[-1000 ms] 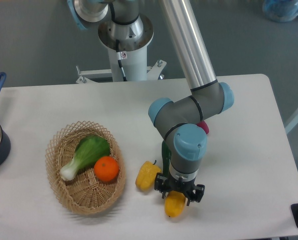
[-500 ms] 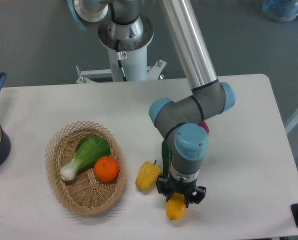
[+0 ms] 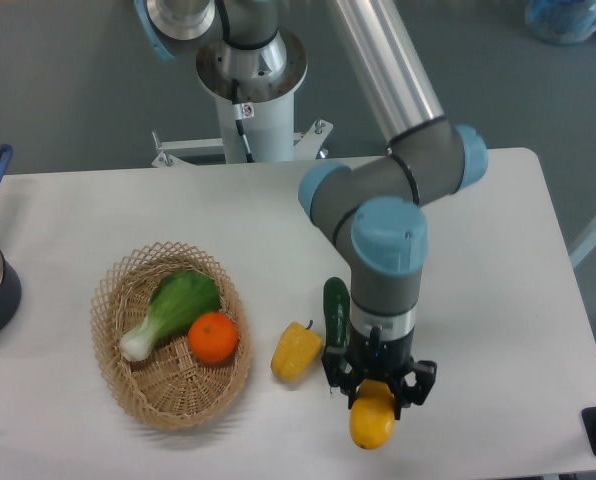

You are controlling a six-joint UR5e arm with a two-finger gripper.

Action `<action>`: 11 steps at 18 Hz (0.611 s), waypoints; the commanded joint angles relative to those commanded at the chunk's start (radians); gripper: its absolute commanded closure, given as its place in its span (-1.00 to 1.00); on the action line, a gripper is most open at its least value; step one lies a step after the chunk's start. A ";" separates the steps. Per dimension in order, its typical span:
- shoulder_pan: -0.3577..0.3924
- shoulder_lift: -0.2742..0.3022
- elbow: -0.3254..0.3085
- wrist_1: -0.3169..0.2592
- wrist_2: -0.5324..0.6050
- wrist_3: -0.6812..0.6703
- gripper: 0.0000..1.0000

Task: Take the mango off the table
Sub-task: 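Lift the grasped mango up off the table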

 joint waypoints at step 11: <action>0.108 0.103 0.029 -0.002 -0.230 -0.136 0.35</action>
